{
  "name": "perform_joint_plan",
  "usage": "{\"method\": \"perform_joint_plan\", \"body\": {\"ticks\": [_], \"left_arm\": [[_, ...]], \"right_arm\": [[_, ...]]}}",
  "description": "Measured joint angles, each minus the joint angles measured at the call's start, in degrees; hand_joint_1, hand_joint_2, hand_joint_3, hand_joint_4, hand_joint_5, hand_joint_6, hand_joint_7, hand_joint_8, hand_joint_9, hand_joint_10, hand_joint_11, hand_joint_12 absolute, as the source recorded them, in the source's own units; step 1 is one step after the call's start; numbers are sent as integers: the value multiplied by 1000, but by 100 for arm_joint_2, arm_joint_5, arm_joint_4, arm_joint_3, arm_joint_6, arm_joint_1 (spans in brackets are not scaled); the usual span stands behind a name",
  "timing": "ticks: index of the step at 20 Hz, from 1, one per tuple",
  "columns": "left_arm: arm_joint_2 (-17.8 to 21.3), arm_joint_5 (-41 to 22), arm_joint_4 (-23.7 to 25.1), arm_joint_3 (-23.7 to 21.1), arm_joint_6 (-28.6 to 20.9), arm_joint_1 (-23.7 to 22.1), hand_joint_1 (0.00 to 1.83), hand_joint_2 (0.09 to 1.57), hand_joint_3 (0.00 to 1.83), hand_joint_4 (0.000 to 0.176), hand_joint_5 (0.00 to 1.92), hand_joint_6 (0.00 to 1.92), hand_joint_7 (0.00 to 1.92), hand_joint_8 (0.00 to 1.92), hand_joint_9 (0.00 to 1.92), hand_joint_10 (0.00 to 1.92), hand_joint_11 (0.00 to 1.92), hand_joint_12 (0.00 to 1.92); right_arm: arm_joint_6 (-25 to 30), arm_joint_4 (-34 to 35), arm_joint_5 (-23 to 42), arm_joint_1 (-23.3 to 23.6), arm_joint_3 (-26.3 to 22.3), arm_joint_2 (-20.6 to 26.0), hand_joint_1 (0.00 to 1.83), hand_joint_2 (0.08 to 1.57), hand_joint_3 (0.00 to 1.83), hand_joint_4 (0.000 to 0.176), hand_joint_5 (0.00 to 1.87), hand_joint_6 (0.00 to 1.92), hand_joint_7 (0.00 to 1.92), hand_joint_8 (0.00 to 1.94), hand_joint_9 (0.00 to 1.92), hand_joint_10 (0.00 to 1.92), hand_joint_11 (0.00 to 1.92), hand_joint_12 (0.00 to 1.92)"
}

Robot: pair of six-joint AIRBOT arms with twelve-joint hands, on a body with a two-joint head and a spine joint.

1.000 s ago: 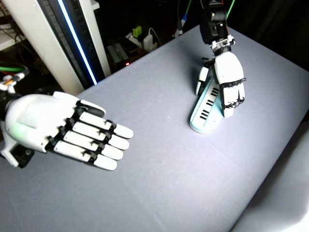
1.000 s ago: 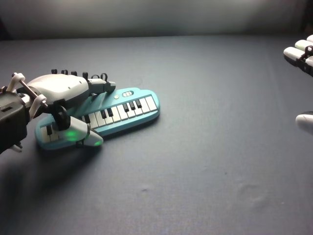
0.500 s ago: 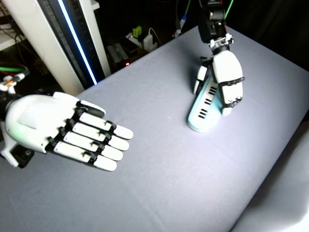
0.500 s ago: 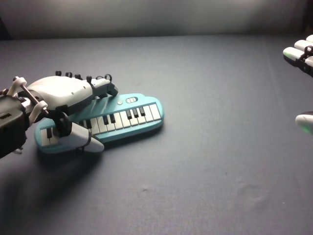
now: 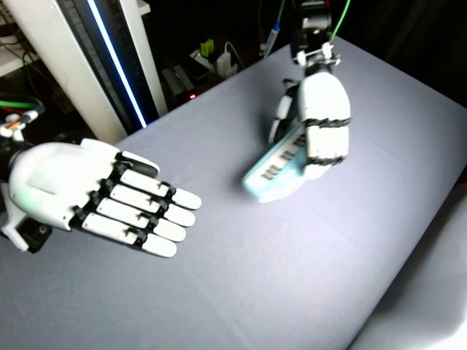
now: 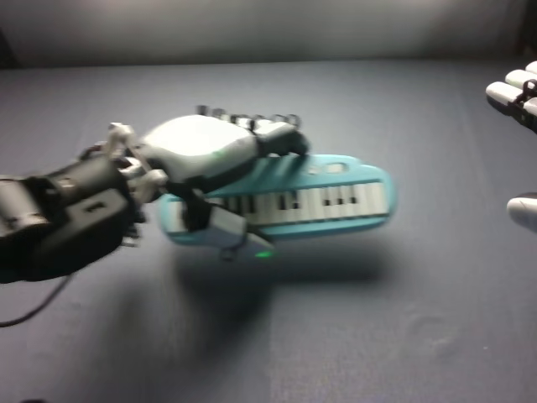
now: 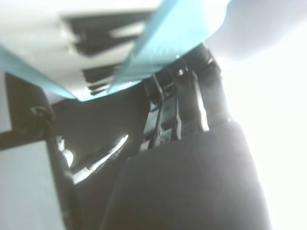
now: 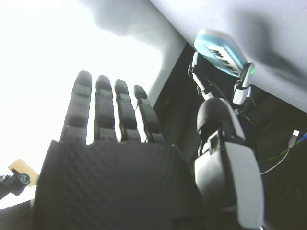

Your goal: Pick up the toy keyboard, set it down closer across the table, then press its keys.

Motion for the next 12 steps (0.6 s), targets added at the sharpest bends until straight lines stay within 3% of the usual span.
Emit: {"method": "perform_joint_plan", "body": {"ticks": [1,2,3,4,5,6,7,8,9,10,11,12], "left_arm": [[-140,39,111,87,-133,-52,1286,1280,12,0,197,1352,493,1591,312,1710,441,1915],[-350,168,256,201,-256,-155,1318,1199,0,8,169,1387,289,1463,314,1696,418,1920],[-431,214,328,249,-273,-199,1330,1176,0,11,153,1418,241,1424,288,1667,342,1900],[-645,356,487,385,-367,-315,1289,1278,1,0,177,1436,515,1574,327,1679,403,1906],[-820,468,621,498,-474,-407,1239,1192,0,0,237,1310,334,1341,311,1546,350,1857],[-975,544,726,588,-540,-474,1230,1167,0,0,260,1250,305,1260,311,1500,342,1837],[-1211,651,754,719,-562,-557,1189,1154,0,0,242,1202,281,1096,244,1352,203,1809],[-1305,702,756,772,-568,-575,1179,1149,0,0,243,1180,293,1022,237,1303,172,1794],[-1510,844,769,916,-573,-614,1284,1137,0,0,241,1199,270,1105,274,1420,321,1818],[-1561,892,754,962,-608,-616,1238,1132,0,0,238,1098,241,1079,247,1343,256,1690],[-1611,957,752,1016,-647,-619,1161,1154,2,0,251,978,240,993,220,1262,171,1671],[-1641,1025,750,1056,-651,-629,1142,1161,1,0,265,926,248,953,220,1233,149,1674]], "right_arm": [[0,-22,-2,0,-2,0,7,1315,3,0,0,0,0,0,0,0,0,0],[0,-24,-9,0,-4,0,1,1305,0,0,0,0,0,0,0,0,0,0],[0,-24,-4,0,-4,0,0,1305,0,0,0,0,0,0,0,0,0,0],[0,-31,-2,0,-4,0,0,1299,0,0,0,0,0,0,0,0,0,0],[0,-76,2,0,-4,0,0,1294,0,0,0,0,0,0,0,0,0,0],[0,-111,0,0,-4,0,0,1293,0,0,0,0,0,0,0,0,0,0],[0,-109,-2,0,-4,0,0,1292,0,0,0,0,0,0,0,0,0,0],[0,-105,-2,0,-4,0,0,1292,0,0,0,0,0,0,0,0,0,0],[0,-98,4,0,-4,0,0,1293,0,0,0,0,0,0,0,0,0,0],[0,-109,2,0,-4,0,0,1296,0,5,0,0,0,0,0,0,0,0],[0,-122,-2,0,-4,0,0,1286,0,20,0,0,0,0,0,0,0,0],[0,-133,0,2,-4,0,0,1284,0,23,0,0,0,0,0,0,0,0]]}}
